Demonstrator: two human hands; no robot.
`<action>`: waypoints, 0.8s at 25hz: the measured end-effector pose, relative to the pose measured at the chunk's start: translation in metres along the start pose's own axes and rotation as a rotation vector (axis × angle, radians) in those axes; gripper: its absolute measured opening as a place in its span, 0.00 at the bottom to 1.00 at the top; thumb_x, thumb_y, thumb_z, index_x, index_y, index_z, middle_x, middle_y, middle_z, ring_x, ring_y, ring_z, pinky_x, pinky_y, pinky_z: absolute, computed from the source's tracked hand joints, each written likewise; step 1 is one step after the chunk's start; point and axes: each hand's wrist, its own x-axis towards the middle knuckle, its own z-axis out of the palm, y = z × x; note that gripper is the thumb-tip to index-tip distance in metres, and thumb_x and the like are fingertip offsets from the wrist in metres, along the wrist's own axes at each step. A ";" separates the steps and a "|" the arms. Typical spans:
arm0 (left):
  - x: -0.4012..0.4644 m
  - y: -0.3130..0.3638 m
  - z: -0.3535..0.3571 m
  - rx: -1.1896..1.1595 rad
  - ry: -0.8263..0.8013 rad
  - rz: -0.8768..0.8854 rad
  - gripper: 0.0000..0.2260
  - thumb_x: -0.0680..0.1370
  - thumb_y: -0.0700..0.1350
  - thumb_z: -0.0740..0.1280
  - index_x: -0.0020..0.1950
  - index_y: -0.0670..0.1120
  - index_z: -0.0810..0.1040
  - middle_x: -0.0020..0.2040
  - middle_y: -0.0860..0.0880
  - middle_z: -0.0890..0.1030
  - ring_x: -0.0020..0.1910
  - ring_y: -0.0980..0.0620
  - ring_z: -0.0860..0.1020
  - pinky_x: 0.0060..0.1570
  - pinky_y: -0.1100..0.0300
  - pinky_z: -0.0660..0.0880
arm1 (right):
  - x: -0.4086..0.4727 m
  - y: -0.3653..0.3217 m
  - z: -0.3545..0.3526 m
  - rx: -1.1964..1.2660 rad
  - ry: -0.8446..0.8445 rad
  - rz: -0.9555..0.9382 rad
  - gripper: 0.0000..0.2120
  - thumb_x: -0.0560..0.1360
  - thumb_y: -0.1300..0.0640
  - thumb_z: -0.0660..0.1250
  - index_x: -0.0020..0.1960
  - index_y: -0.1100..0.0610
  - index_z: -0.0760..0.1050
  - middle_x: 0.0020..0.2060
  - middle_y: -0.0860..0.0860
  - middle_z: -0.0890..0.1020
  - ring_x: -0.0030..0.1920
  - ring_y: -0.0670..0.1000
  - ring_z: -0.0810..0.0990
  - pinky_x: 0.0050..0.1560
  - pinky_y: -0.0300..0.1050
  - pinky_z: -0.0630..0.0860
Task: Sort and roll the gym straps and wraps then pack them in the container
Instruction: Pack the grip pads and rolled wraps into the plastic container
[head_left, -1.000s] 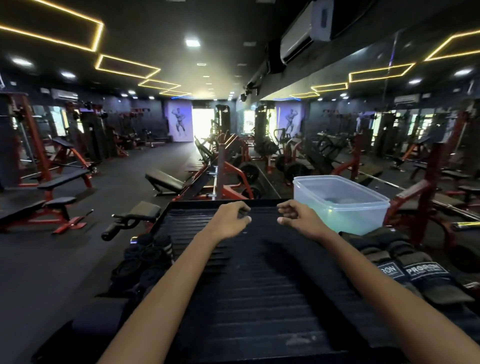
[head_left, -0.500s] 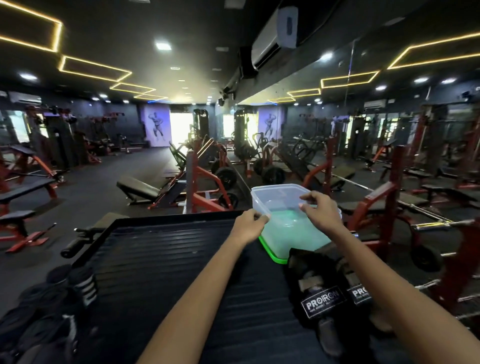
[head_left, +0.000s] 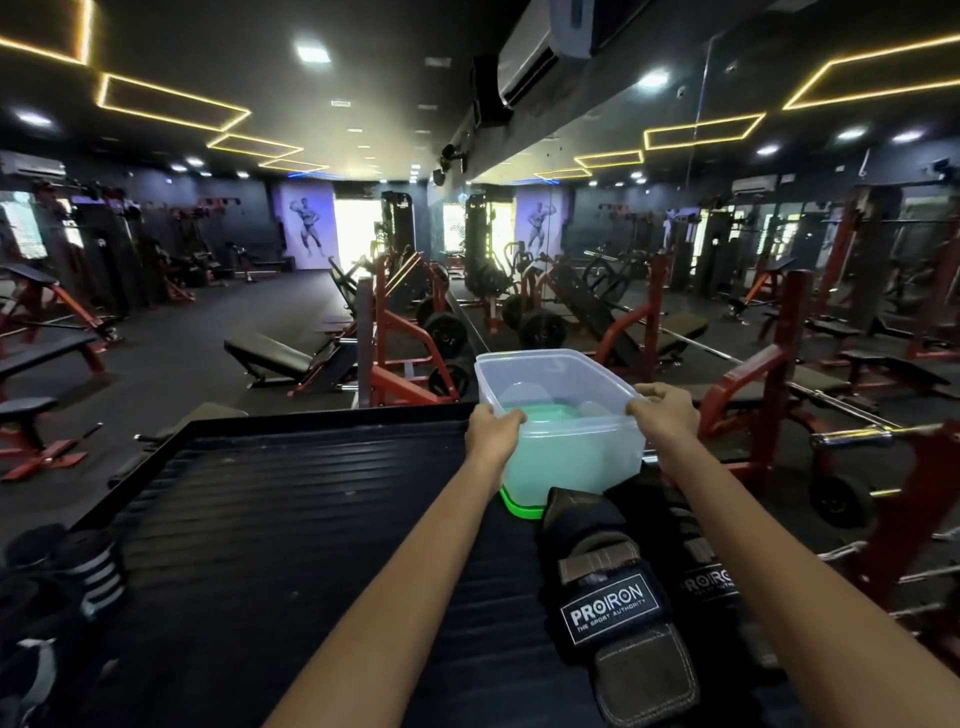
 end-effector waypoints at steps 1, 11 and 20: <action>0.000 0.003 -0.003 -0.032 0.022 0.011 0.04 0.72 0.41 0.67 0.45 0.44 0.75 0.47 0.41 0.80 0.45 0.45 0.78 0.45 0.56 0.73 | -0.003 -0.004 0.002 0.032 0.006 0.015 0.16 0.71 0.64 0.67 0.58 0.57 0.80 0.56 0.58 0.81 0.58 0.57 0.77 0.56 0.47 0.75; -0.083 0.029 -0.125 -0.234 0.173 0.103 0.10 0.75 0.33 0.62 0.54 0.33 0.75 0.36 0.48 0.76 0.27 0.59 0.74 0.24 0.69 0.70 | -0.107 -0.051 0.037 0.130 -0.027 -0.184 0.12 0.71 0.62 0.68 0.53 0.58 0.83 0.46 0.53 0.84 0.53 0.52 0.79 0.50 0.37 0.68; -0.195 -0.001 -0.228 -0.312 0.210 0.104 0.13 0.77 0.35 0.64 0.59 0.45 0.75 0.53 0.47 0.83 0.46 0.59 0.82 0.42 0.67 0.76 | -0.238 -0.018 0.041 0.162 -0.121 -0.299 0.08 0.70 0.62 0.71 0.46 0.51 0.84 0.40 0.48 0.85 0.36 0.43 0.80 0.44 0.41 0.75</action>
